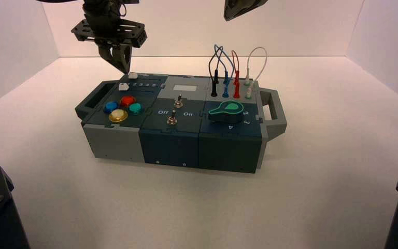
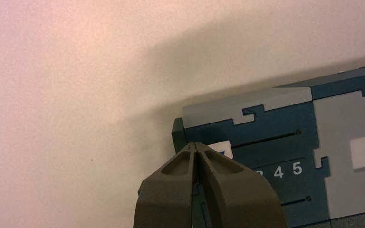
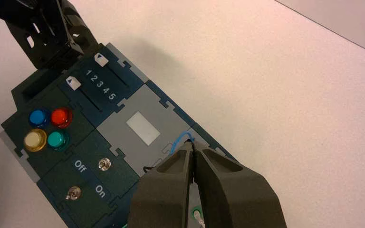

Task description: Move the top slider to position 2.

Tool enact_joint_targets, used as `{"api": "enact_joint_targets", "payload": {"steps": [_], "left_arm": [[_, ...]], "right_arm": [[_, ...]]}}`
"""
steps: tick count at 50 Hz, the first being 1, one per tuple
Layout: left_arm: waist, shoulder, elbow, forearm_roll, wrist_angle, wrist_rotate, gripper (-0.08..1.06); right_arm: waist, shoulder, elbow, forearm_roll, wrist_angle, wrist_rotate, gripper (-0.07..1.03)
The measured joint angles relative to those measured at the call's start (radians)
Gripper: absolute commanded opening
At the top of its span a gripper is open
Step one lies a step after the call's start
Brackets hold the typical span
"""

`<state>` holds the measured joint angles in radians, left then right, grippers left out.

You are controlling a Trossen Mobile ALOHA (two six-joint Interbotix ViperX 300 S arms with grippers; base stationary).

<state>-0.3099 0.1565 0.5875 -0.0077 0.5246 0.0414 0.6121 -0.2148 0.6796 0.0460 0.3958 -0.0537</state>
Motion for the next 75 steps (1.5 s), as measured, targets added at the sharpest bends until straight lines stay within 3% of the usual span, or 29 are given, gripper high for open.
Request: {"api": "enact_joint_targets", "payload": {"steps": [75], "left_arm": [[-0.029,0.018,-0.002,-0.005,0.008,0.0,-0.03]], "right_arm": [[0.0,0.0,0.0,0.0,0.0,0.002,-0.02]]}}
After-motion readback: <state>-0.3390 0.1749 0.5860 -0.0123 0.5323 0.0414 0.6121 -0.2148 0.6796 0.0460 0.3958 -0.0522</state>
